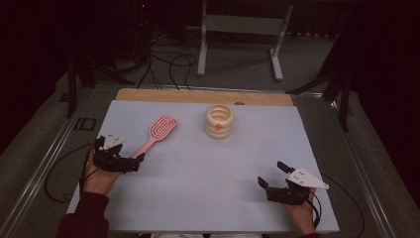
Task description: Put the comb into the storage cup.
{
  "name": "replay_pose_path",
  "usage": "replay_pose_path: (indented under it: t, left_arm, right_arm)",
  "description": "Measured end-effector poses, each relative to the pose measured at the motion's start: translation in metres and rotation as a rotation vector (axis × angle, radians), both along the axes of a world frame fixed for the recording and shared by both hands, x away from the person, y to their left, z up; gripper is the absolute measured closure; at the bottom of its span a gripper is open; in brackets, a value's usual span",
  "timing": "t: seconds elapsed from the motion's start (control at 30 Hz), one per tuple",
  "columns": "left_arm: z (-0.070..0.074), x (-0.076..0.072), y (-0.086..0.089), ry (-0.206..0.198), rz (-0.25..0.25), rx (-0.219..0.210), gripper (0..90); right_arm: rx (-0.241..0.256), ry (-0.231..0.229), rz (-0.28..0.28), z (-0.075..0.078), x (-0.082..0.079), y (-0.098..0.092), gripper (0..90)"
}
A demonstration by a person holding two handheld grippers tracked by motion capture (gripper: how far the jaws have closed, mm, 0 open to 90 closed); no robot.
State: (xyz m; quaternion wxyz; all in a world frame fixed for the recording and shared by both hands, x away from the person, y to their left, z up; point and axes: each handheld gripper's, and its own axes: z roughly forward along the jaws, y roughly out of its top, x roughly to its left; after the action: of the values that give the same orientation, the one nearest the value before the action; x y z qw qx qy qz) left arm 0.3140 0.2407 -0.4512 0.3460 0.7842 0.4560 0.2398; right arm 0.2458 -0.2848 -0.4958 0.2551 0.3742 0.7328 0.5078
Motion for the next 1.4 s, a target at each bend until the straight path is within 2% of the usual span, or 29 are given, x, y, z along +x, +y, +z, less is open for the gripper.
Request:
replay_pose_path:
  t: [0.6,0.7,0.97,1.3,1.4]
  left_arm:
    - [-0.007,0.027,-0.006,0.08,-0.014,0.064,0.1]
    - [-0.01,0.036,-0.009,0.109,-0.013,0.081,0.1]
    - [-0.014,0.049,-0.017,0.151,-0.025,0.125,0.0]
    - [-0.02,0.064,-0.021,0.207,-0.028,0.153,0.1]
    - [-0.022,0.067,-0.02,0.215,-0.022,0.146,0.1]
  right_arm:
    - [-0.003,0.001,-0.001,0.0,0.0,0.0,9.2]
    - [-0.003,-0.001,-0.001,0.0,0.0,0.0,9.2]
    - [-0.003,0.0,0.0,0.0,0.0,0.0,9.2]
    - [-0.003,0.001,0.003,0.0,0.0,0.0,9.2]
    - [-0.003,0.001,0.003,0.0,0.0,0.0,9.2]
